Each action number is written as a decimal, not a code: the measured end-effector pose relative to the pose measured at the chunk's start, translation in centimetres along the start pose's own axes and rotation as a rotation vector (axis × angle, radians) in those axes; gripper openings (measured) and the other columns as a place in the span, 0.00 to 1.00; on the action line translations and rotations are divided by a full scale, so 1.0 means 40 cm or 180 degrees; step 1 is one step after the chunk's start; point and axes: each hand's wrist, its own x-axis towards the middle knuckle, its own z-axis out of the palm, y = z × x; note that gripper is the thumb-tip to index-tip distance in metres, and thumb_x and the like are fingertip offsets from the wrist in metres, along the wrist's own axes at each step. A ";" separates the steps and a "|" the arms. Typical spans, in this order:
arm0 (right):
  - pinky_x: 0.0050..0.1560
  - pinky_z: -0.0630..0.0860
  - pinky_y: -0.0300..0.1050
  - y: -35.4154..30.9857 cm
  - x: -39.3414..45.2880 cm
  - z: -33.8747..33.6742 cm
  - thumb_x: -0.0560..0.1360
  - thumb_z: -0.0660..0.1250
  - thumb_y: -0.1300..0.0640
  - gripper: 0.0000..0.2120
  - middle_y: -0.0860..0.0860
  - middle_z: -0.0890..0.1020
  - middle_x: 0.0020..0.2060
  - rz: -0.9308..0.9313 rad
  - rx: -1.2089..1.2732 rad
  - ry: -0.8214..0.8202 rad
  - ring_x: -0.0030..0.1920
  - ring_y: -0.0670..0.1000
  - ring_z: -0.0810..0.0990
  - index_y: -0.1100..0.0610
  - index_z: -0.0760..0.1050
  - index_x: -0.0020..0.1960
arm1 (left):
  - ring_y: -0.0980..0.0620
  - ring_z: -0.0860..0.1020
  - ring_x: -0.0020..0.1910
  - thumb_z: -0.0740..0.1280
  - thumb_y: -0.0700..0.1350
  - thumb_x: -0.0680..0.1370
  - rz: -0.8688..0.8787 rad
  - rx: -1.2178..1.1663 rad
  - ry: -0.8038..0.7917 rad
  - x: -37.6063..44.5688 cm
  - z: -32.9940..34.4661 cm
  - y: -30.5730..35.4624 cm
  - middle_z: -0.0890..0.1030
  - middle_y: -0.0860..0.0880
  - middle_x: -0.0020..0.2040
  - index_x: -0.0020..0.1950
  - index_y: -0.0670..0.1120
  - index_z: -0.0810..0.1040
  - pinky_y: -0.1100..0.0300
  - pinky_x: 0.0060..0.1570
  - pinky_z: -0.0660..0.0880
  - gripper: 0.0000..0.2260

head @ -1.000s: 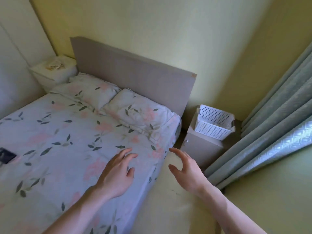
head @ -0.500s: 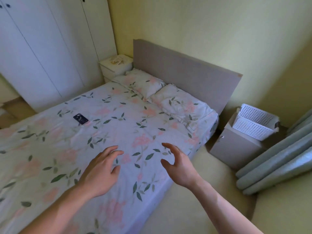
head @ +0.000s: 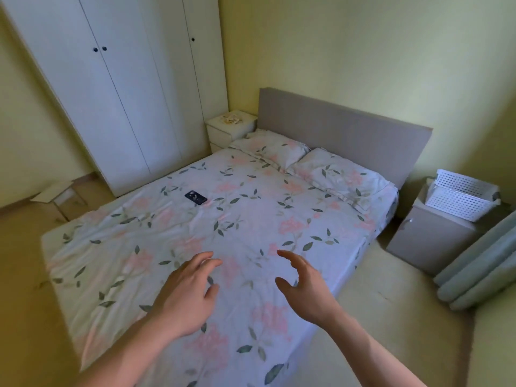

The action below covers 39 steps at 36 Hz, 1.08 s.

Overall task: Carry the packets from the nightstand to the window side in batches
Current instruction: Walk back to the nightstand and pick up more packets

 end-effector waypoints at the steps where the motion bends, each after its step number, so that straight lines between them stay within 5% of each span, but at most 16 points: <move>1: 0.68 0.66 0.39 -0.028 -0.024 0.041 0.81 0.66 0.52 0.25 0.40 0.68 0.74 0.0062 0.0050 -0.0005 0.75 0.44 0.66 0.42 0.64 0.76 | 0.56 0.63 0.75 0.60 0.50 0.83 -0.0015 0.0007 -0.0039 -0.027 -0.016 -0.033 0.57 0.60 0.78 0.76 0.56 0.64 0.59 0.73 0.62 0.21; 19: 0.70 0.67 0.45 -0.418 0.048 0.381 0.81 0.66 0.51 0.26 0.44 0.67 0.75 -0.0144 -0.0086 -0.0228 0.75 0.48 0.67 0.42 0.63 0.76 | 0.56 0.65 0.74 0.62 0.51 0.82 -0.0169 -0.0021 0.0156 -0.162 -0.231 -0.511 0.60 0.60 0.76 0.75 0.57 0.66 0.56 0.72 0.65 0.20; 31: 0.70 0.66 0.41 -0.684 0.183 0.667 0.82 0.65 0.50 0.26 0.41 0.64 0.76 -0.0022 -0.0388 -0.0054 0.73 0.47 0.69 0.42 0.61 0.77 | 0.57 0.66 0.73 0.64 0.50 0.81 0.0124 -0.0262 0.0339 -0.021 -0.388 -0.951 0.62 0.60 0.75 0.74 0.55 0.68 0.58 0.71 0.65 0.20; 35: 0.61 0.69 0.35 -0.794 0.259 0.815 0.82 0.65 0.50 0.25 0.41 0.65 0.76 0.0132 -0.0285 0.0043 0.67 0.46 0.73 0.41 0.62 0.76 | 0.57 0.65 0.74 0.64 0.50 0.81 0.0252 -0.0361 0.0281 0.027 -0.447 -1.130 0.62 0.61 0.75 0.74 0.56 0.67 0.57 0.72 0.66 0.21; 39: 0.69 0.66 0.41 -0.921 0.335 0.939 0.81 0.65 0.50 0.26 0.41 0.65 0.76 0.0147 -0.0256 0.0059 0.74 0.46 0.67 0.40 0.62 0.76 | 0.56 0.64 0.75 0.63 0.51 0.81 0.0223 -0.0228 0.0204 0.039 -0.528 -1.285 0.61 0.60 0.76 0.75 0.56 0.66 0.57 0.72 0.65 0.22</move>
